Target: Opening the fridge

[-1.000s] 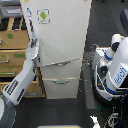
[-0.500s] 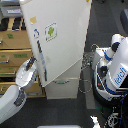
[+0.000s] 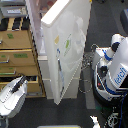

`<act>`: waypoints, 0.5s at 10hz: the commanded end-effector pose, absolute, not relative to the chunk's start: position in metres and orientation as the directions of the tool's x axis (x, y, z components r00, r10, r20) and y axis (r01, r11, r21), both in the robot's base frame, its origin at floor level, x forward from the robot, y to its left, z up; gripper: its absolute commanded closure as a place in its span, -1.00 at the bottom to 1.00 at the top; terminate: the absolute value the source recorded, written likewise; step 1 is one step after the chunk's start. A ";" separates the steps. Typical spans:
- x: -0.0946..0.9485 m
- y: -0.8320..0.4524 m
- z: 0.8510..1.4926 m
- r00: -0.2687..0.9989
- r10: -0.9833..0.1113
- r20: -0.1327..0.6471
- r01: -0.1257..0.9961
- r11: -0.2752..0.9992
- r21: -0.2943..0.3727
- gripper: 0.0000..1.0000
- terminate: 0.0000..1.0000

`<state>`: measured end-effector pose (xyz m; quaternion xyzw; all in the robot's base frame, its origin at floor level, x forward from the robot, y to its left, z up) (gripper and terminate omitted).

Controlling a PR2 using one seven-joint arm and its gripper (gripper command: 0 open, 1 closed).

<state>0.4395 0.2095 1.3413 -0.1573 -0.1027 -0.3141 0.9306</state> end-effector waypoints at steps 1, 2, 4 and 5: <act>0.584 0.248 1.116 0.883 -0.469 0.021 0.469 0.883 -0.017 -1.00 -1.00; 0.602 0.234 1.103 0.878 -0.479 0.011 0.479 0.878 -0.004 -1.00 -1.00; 0.643 0.145 1.102 0.834 -0.551 0.025 0.551 0.835 -0.001 -1.00 -1.00; 0.648 0.105 1.113 0.805 -0.592 0.041 0.593 0.805 0.003 -1.00 -1.00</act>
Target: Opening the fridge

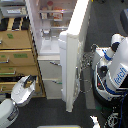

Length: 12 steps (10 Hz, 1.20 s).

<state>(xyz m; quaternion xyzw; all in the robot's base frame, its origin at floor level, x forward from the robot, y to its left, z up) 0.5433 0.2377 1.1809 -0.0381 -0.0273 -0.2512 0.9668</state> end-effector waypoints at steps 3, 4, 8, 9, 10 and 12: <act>0.620 -0.116 1.195 0.615 -0.780 0.118 0.781 0.623 0.042 -1.00 -1.00; 0.587 -0.220 1.236 0.492 -0.855 0.164 0.859 0.507 0.069 -1.00 -1.00; 0.427 -0.478 1.314 0.106 -0.949 0.298 0.992 0.121 0.031 -1.00 -1.00; 0.396 -0.521 1.315 0.055 -0.947 0.316 0.998 0.053 -0.014 -1.00 -1.00; 0.360 -0.575 1.294 -0.006 -0.953 0.301 0.997 -0.028 -0.069 -1.00 -1.00; 0.404 -0.518 1.243 0.060 -0.971 0.233 0.997 0.048 -0.059 -1.00 -1.00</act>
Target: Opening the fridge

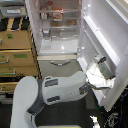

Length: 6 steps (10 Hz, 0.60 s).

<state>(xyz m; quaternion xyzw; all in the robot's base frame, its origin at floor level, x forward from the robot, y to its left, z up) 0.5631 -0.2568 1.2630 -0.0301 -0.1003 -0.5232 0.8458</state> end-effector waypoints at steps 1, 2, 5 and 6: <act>0.450 -0.411 1.205 0.150 -0.970 0.193 0.988 0.140 -0.064 -1.00 -1.00; 0.464 -0.362 1.194 0.188 -0.964 0.188 0.982 0.178 -0.067 -1.00 -1.00; 0.535 -0.035 1.117 0.509 -0.841 0.185 0.855 0.519 0.006 -1.00 -1.00; 0.546 0.046 1.096 0.628 -0.758 0.179 0.768 0.641 0.019 -1.00 -1.00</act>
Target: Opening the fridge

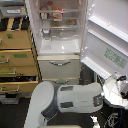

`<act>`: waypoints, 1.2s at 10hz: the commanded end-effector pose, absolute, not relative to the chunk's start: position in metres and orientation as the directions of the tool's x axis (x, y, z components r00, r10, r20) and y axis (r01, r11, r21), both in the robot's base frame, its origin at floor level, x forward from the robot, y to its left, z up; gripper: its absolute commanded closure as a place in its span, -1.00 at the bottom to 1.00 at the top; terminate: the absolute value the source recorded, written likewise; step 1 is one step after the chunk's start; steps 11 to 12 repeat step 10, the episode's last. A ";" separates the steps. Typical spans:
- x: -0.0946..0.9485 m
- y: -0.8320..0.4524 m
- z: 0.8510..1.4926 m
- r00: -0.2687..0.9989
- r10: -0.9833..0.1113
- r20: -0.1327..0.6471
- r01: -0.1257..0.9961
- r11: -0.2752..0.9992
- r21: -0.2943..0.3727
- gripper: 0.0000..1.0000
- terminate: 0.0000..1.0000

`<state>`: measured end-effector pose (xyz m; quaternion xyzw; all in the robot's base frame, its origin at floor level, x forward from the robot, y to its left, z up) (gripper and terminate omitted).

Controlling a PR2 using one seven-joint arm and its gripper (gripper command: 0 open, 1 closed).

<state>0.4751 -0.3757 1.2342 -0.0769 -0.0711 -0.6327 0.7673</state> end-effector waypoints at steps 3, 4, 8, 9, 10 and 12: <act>0.534 0.194 1.068 0.795 -0.566 0.219 0.567 0.821 0.061 -1.00 -1.00; 0.527 0.219 1.065 0.821 -0.517 0.243 0.521 0.852 0.055 -1.00 -1.00; 0.466 0.362 1.015 0.931 -0.194 0.309 0.198 0.980 0.018 -1.00 -1.00; 0.460 0.368 1.008 0.934 -0.176 0.311 0.184 0.983 0.006 -1.00 -1.00; 0.456 0.376 0.997 0.937 -0.145 0.316 0.152 0.988 0.004 -1.00 1.00; 0.456 0.376 0.997 0.937 -0.145 0.316 0.152 0.988 0.004 -1.00 1.00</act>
